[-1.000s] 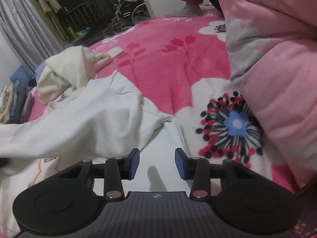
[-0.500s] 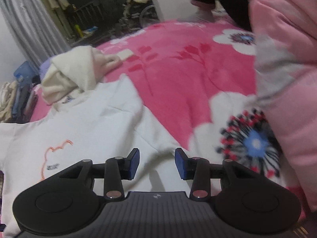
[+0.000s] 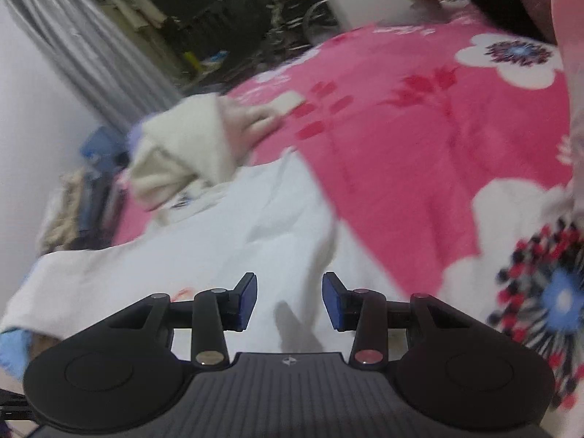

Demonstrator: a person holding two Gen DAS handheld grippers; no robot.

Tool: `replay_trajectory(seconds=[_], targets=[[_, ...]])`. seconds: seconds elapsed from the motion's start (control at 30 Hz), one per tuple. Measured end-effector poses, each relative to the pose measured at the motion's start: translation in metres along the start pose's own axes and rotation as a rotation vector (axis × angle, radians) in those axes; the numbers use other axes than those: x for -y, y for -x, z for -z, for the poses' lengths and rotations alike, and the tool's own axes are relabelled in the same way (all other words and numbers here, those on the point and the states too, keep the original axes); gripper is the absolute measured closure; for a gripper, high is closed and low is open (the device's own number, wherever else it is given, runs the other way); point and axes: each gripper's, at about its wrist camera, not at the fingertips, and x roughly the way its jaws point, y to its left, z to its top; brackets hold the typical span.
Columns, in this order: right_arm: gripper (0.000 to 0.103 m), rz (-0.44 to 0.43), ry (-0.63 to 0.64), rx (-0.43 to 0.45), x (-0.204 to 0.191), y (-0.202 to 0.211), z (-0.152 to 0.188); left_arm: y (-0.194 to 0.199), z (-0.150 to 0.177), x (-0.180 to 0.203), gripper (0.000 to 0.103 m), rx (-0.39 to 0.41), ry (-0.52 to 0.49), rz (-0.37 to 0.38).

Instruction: Fold clothes

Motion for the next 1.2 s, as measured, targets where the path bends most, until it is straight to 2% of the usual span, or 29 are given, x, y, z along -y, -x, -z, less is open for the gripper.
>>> replay_trajectory(seconds=[0.03, 0.17, 0.23, 0.37, 0.5, 0.57, 0.77, 0.8, 0.83, 0.87, 0.93, 1.1, 1.2], targets=[[0.067, 0.003, -0.022, 0.008, 0.002, 0.002, -0.002, -0.005, -0.007, -0.001, 0.049, 0.017, 0.007, -0.015], [0.068, 0.024, -0.080, 0.041, 0.008, 0.019, 0.004, -0.040, -0.047, -0.003, 0.049, 0.063, 0.022, -0.049], [0.068, 0.014, -0.129, 0.013, 0.016, 0.029, 0.015, -0.058, -0.073, -0.005, 0.049, 0.081, 0.049, -0.048], [0.065, -0.058, -0.389, -0.065, 0.047, 0.030, 0.038, -0.099, -0.139, -0.012, 0.049, 0.103, 0.131, 0.006], [0.063, -0.029, -0.474, -0.065, 0.062, 0.017, 0.044, -0.152, -0.201, -0.015, 0.049, 0.107, 0.229, 0.055], [0.063, -0.036, -0.516, -0.047, 0.069, 0.013, 0.046, -0.179, -0.221, -0.016, 0.049, 0.093, 0.262, 0.073], [0.064, -0.109, -0.579, 0.001, 0.084, 0.000, 0.044, -0.223, -0.236, -0.013, 0.051, 0.116, 0.288, 0.101], [0.070, -0.117, -0.578, 0.008, 0.086, -0.002, 0.043, -0.227, -0.236, -0.012, 0.055, 0.127, 0.286, 0.104], [0.084, -0.114, -0.567, 0.017, 0.086, -0.003, 0.041, -0.228, -0.235, -0.012, 0.065, 0.145, 0.284, 0.102], [0.093, -0.114, -0.557, 0.034, 0.086, -0.002, 0.039, -0.229, -0.235, -0.012, 0.071, 0.159, 0.283, 0.108], [0.093, -0.116, -0.542, 0.090, 0.088, 0.006, 0.035, -0.227, -0.237, -0.014, 0.096, 0.185, 0.303, 0.165], [0.093, -0.085, -0.544, 0.198, 0.093, 0.017, 0.034, -0.224, -0.250, -0.024, 0.097, 0.300, 0.442, 0.302], [0.093, -0.084, -0.568, 0.236, 0.095, 0.016, 0.041, -0.236, -0.260, -0.030, 0.098, 0.338, 0.513, 0.317]])
